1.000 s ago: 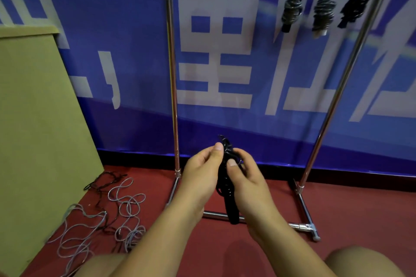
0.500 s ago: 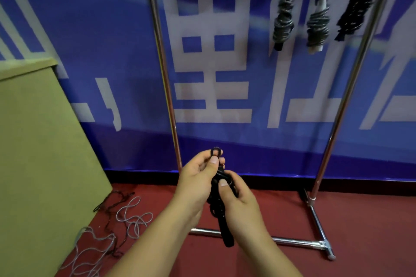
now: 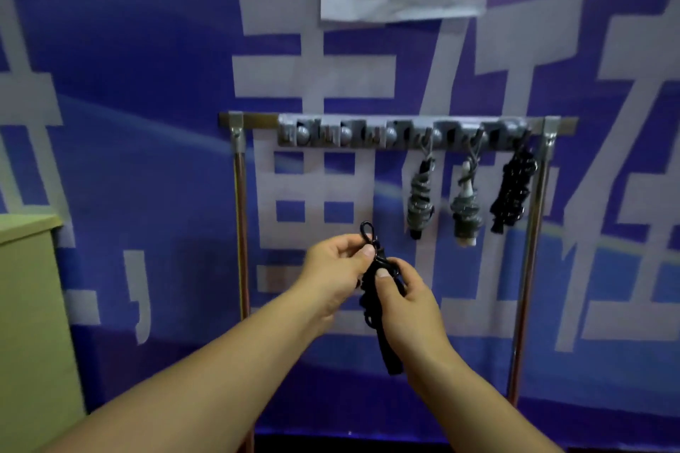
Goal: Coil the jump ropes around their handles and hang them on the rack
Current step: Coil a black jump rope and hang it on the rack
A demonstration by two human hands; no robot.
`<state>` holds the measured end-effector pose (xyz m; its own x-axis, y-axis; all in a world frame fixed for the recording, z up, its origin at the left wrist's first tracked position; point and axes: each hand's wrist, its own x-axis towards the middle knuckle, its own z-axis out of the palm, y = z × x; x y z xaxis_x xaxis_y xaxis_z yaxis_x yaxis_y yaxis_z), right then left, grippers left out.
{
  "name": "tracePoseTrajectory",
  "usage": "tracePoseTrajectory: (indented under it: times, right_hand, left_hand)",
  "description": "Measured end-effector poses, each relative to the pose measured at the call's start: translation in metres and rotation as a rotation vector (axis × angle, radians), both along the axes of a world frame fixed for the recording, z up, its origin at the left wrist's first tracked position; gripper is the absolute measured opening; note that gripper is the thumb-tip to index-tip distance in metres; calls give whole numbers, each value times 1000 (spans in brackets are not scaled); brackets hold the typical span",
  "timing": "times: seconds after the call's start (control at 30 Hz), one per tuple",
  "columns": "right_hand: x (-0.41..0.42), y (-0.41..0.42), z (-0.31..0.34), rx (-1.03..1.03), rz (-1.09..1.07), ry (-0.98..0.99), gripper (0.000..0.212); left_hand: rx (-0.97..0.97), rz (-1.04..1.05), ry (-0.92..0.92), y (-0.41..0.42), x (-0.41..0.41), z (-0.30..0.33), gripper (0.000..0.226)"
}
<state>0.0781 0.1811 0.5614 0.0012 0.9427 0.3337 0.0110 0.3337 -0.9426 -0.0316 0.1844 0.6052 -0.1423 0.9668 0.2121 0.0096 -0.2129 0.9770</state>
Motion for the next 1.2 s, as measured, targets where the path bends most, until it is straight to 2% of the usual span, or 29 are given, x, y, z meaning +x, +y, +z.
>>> tracePoseTrajectory:
  times: [0.13, 0.27, 0.4, 0.5, 0.63, 0.77, 0.93, 1.07, 1.13, 1.2]
  right_hand:
    - [6, 31, 40, 131, -93, -67, 15]
    - [11, 56, 78, 223, -149, -114, 19]
    - [10, 77, 104, 250, -179, -158, 16]
    - [9, 90, 120, 263, -212, -213, 21]
    - [8, 98, 135, 200, -231, -319, 16]
    - [1, 107, 127, 101, -204, -378, 21]
    - [2, 107, 104, 56, -85, -187, 21]
    - [6, 104, 75, -131, -21, -176, 73]
    - [8, 98, 54, -209, -18, -249, 66]
    - [9, 87, 27, -272, 11, -324, 46]
  left_hand:
    - [34, 25, -25, 32, 7, 46, 7]
    - [78, 13, -46, 55, 14, 85, 16]
    - [122, 17, -36, 72, 15, 110, 22]
    - [137, 20, -52, 82, 14, 127, 19]
    - [87, 69, -40, 96, 7, 135, 13]
    - [-2, 108, -35, 105, 2, 122, 7]
    - [67, 63, -3, 112, -2, 91, 25]
    - [143, -17, 109, 98, -9, 74, 51]
    - [129, -18, 195, 83, -13, 64, 53]
    - [36, 8, 314, 65, -19, 48, 42]
